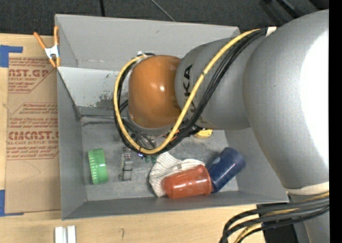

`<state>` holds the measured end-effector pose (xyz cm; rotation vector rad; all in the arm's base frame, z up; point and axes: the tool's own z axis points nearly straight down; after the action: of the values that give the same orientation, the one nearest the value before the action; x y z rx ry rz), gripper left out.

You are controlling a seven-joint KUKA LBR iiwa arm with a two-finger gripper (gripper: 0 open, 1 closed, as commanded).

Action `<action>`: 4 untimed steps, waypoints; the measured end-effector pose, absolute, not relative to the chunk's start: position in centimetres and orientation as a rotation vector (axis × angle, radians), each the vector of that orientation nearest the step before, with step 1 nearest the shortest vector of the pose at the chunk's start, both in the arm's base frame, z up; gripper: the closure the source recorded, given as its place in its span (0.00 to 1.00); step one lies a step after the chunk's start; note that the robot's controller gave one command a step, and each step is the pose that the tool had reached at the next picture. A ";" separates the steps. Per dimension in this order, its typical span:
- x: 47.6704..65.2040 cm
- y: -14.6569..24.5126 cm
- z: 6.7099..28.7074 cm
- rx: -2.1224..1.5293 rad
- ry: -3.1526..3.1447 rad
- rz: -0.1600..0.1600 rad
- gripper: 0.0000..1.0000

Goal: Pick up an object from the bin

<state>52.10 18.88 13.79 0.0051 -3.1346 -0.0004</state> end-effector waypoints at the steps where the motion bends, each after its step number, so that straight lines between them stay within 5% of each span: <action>1: 52.1 18.8 14.0 0.004 -3.136 -0.001 0.00; 2: 50.7 19.8 11.8 0.074 -3.146 -0.003 0.00; 4: 51.2 22.7 8.5 0.630 -3.080 -0.003 0.00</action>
Offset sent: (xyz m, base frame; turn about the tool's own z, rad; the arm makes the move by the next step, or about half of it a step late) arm -0.0362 0.0214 -0.0496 -0.0978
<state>51.23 22.69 8.51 0.6302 -3.0801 -0.0030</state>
